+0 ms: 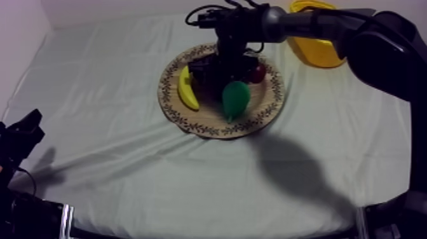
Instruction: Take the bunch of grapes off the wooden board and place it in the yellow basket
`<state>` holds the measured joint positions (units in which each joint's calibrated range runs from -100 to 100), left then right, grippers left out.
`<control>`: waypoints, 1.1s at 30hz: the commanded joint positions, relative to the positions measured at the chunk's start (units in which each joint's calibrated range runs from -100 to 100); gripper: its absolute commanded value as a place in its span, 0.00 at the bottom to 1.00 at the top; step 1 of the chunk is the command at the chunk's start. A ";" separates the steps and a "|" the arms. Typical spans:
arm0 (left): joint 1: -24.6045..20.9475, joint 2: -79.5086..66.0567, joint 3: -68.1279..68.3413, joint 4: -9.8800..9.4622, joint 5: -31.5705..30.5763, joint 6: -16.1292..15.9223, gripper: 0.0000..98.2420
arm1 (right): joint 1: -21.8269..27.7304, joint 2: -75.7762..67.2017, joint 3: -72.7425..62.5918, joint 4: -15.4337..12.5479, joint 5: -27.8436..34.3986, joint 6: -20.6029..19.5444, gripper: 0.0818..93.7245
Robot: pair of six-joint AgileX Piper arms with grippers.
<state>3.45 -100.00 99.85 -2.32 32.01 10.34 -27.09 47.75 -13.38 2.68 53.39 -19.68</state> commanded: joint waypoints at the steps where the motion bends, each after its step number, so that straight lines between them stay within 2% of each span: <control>1: -0.01 0.00 0.03 0.00 0.00 -0.01 0.00 | -0.15 -0.22 -0.10 0.05 -0.39 0.09 0.70; 7: -0.01 0.00 0.03 0.00 0.00 -0.01 0.00 | -0.48 -0.52 0.73 0.67 -2.46 0.00 0.62; 13: -0.01 0.00 0.03 0.00 0.00 -0.01 0.00 | -0.37 -0.91 1.62 1.44 -4.02 -0.17 0.44; 17: -0.01 0.00 0.03 0.00 0.00 -0.01 0.00 | -0.28 -1.11 2.21 1.74 -4.61 -0.17 0.38; 25: -0.01 0.00 0.03 0.00 0.00 -0.01 0.00 | -0.38 -2.91 4.29 2.94 -5.39 -0.86 0.32; 33: -0.01 0.00 0.03 0.00 0.00 -0.01 0.00 | 0.31 -10.64 10.31 3.90 -7.45 -1.11 0.32</control>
<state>3.45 -100.00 99.85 -2.32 32.01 10.34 -26.90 39.22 -4.11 6.44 46.08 -20.89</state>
